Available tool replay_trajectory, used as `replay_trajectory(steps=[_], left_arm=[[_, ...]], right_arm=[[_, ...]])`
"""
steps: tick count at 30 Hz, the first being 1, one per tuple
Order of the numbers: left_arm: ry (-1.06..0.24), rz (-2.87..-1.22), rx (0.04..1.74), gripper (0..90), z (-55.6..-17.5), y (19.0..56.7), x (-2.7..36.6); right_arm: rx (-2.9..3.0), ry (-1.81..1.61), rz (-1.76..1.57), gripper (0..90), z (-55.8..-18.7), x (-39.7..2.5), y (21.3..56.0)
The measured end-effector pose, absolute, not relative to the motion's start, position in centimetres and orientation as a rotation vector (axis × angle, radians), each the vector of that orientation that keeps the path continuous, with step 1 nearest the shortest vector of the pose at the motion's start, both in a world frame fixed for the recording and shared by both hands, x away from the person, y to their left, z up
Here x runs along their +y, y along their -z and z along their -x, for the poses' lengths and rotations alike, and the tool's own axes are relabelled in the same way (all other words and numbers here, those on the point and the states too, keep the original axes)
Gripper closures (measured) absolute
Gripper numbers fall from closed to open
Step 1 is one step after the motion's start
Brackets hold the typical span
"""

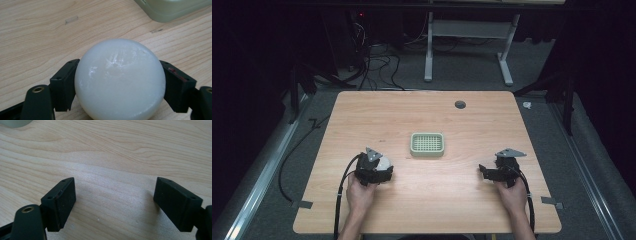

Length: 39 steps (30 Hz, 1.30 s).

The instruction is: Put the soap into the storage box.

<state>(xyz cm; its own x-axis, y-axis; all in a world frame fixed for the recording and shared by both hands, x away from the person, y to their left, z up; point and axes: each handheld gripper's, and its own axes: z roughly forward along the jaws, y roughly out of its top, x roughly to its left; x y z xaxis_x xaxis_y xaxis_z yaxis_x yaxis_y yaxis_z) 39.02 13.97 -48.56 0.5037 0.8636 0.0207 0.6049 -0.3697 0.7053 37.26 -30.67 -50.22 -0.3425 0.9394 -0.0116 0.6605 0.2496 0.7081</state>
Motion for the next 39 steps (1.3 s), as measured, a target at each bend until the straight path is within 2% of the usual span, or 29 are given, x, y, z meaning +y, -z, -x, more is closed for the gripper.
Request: replay_trajectory(steps=[20, 39], left_arm=[[-0.516, -2.104, 1.105, 24.8, -38.8, 45.1, 13.5], [-0.454, -2.113, 1.021, 24.7, -39.8, 42.9, 11.7]], right_arm=[[2.092, -0.86, -1.457, 18.8, -37.3, -30.7, 50.2], [2.089, -0.863, -1.462, 18.8, -37.3, -30.7, 50.2]])
